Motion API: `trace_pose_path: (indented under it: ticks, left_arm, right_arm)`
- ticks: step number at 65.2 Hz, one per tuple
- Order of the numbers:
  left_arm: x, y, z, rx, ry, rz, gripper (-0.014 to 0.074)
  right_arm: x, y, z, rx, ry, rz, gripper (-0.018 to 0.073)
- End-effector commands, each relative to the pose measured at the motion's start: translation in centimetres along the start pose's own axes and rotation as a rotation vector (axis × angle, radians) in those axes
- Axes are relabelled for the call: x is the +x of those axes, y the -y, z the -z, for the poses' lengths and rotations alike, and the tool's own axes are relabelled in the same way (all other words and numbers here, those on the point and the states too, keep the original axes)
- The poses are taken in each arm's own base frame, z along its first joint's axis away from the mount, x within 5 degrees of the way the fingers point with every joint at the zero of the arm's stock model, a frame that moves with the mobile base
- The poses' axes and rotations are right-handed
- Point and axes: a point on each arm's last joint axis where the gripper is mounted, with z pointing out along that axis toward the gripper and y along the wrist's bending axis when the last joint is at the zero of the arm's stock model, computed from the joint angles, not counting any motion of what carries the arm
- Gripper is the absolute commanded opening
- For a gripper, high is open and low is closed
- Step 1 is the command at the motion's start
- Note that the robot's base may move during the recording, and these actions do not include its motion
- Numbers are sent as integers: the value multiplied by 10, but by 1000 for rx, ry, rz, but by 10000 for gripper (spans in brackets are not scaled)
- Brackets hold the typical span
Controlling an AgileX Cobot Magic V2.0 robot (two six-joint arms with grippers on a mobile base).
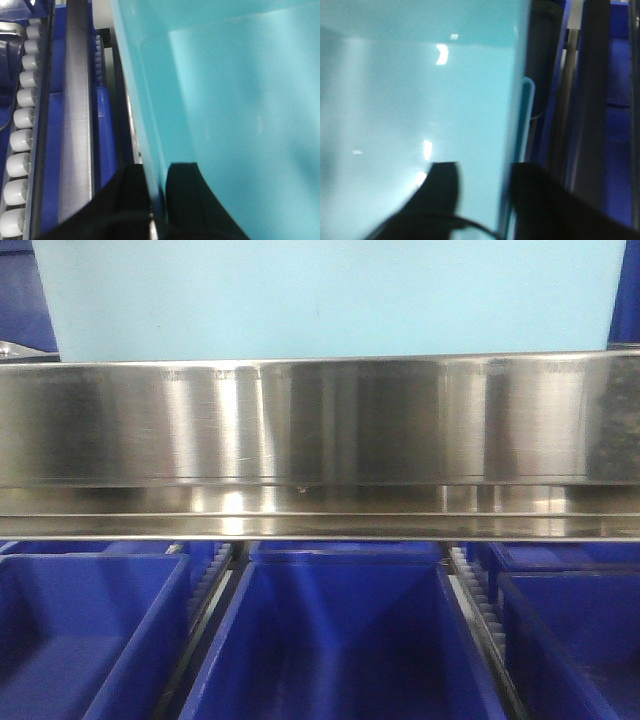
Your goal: Move two blue bins to right shelf middle
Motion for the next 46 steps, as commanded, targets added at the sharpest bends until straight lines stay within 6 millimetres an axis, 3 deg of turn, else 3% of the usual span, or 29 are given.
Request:
trace_pose_path:
  ticks: [1, 5, 9, 21, 36, 46]
  left_arm:
    - [0, 0, 3, -4, 5, -13, 293]
    - [1, 0, 3, -6, -2, -13, 480]
    - [1, 0, 3, -11, -6, -15, 633]
    - [2, -4, 16, -16, 13, -10, 514]
    - [7, -12, 42, -25, 50, -19, 503]
    - [29, -18, 49, -28, 15, -42, 503]
  right_arm:
    - [-3, -4, 7, -20, 40, 13, 445]
    - [-4, -5, 13, -22, 46, 17, 582]
    - [-5, -6, 18, -20, 51, 24, 566]
    - [-6, -10, 41, -27, 104, 36, 558]
    - [6, -8, 64, 30, 86, 58, 558]
    - [23, -5, 63, 35, 48, 49, 558]
